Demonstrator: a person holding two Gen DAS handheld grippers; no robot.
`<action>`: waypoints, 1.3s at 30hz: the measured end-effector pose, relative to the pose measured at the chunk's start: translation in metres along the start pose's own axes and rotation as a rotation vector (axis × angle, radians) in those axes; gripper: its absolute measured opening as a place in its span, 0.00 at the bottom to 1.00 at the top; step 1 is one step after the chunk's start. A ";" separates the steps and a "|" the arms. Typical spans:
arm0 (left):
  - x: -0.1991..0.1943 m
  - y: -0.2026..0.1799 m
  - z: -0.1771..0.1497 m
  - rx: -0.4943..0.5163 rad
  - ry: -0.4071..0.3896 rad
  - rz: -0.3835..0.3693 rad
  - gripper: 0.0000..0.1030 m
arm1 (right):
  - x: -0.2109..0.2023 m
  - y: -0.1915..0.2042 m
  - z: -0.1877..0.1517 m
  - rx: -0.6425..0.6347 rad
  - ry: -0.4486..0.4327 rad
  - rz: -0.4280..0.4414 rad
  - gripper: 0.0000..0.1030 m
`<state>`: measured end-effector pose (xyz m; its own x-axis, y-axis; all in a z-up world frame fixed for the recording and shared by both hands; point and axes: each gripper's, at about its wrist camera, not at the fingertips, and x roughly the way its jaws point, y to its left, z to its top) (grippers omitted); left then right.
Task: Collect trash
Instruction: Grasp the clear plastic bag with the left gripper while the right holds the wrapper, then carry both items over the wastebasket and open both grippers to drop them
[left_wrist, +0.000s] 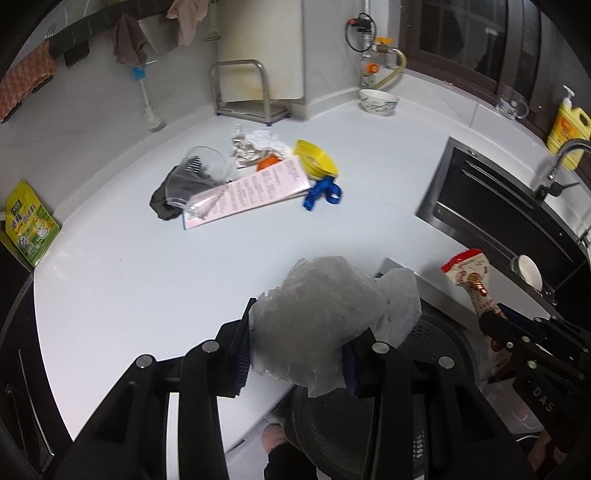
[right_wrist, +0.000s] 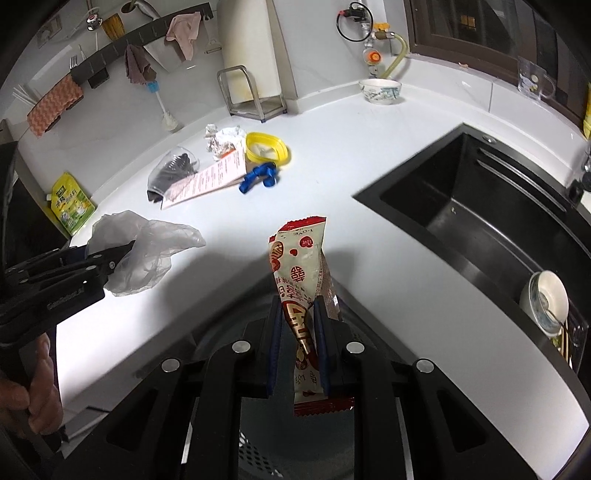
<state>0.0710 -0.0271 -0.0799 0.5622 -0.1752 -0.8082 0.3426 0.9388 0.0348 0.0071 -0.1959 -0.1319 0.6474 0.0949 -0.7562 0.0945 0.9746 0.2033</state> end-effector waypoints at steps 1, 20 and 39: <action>-0.002 -0.006 -0.004 0.005 0.001 -0.008 0.38 | -0.002 -0.003 -0.004 0.001 0.006 0.002 0.16; 0.000 -0.053 -0.061 0.014 0.067 -0.009 0.38 | -0.001 -0.030 -0.050 -0.019 0.088 0.054 0.16; 0.036 -0.064 -0.099 0.035 0.154 -0.006 0.43 | 0.034 -0.035 -0.080 0.018 0.212 0.096 0.16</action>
<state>-0.0052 -0.0643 -0.1690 0.4390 -0.1304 -0.8890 0.3734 0.9264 0.0485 -0.0347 -0.2105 -0.2147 0.4813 0.2294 -0.8460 0.0547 0.9554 0.2902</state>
